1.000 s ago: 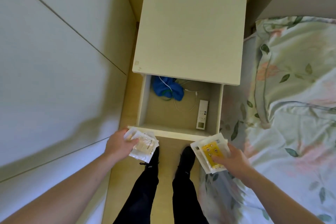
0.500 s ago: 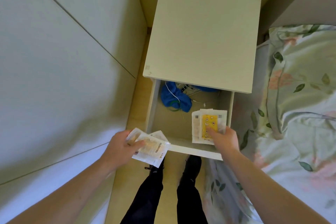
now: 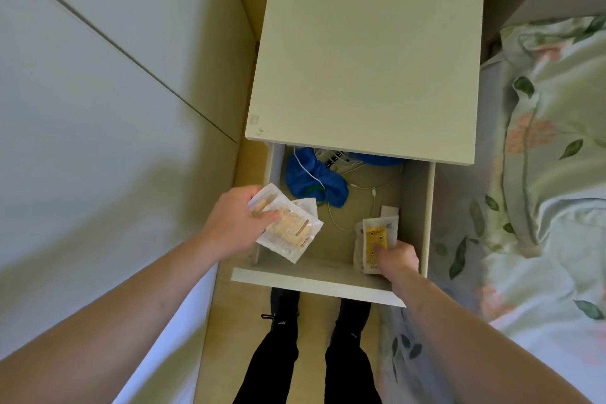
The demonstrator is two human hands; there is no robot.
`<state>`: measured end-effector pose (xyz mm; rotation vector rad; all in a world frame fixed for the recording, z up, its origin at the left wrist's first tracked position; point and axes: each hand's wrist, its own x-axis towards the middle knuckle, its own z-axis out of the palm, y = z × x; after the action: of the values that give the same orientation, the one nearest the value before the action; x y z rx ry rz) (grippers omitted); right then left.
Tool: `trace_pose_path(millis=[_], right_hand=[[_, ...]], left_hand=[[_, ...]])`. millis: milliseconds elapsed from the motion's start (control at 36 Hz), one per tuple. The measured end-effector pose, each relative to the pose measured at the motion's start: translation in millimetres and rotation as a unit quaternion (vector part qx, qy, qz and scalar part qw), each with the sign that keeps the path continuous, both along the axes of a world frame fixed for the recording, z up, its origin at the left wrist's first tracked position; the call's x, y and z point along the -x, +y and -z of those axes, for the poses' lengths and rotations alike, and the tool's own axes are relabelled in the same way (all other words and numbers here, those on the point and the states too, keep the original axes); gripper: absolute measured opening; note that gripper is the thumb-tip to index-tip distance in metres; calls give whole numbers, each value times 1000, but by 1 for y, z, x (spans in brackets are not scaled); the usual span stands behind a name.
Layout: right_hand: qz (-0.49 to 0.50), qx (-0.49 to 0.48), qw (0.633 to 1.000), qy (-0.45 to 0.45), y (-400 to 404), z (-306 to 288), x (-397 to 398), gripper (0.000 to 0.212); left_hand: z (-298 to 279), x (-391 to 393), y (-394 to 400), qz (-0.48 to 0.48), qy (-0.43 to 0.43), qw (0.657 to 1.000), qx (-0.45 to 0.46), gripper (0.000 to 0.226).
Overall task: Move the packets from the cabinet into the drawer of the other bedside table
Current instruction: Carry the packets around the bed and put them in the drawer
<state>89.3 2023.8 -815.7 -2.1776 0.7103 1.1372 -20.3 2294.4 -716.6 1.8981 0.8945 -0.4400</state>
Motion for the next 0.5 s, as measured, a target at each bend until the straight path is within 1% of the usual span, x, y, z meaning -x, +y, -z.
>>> trace_pose_path(millis=[139,278,500], right_hand=[[-10,-9,999,35,-3,7,-7,19],[-10,-39,998,42,1,10,-15,25],[-70,29,996,53,-1,22,-15,29]], left_hand=[[7,1,-2,-4,2,1000,7,21],[11,5,-2,5,16,1000,-4,21],[17,8,3,-7,31,999,5,21]])
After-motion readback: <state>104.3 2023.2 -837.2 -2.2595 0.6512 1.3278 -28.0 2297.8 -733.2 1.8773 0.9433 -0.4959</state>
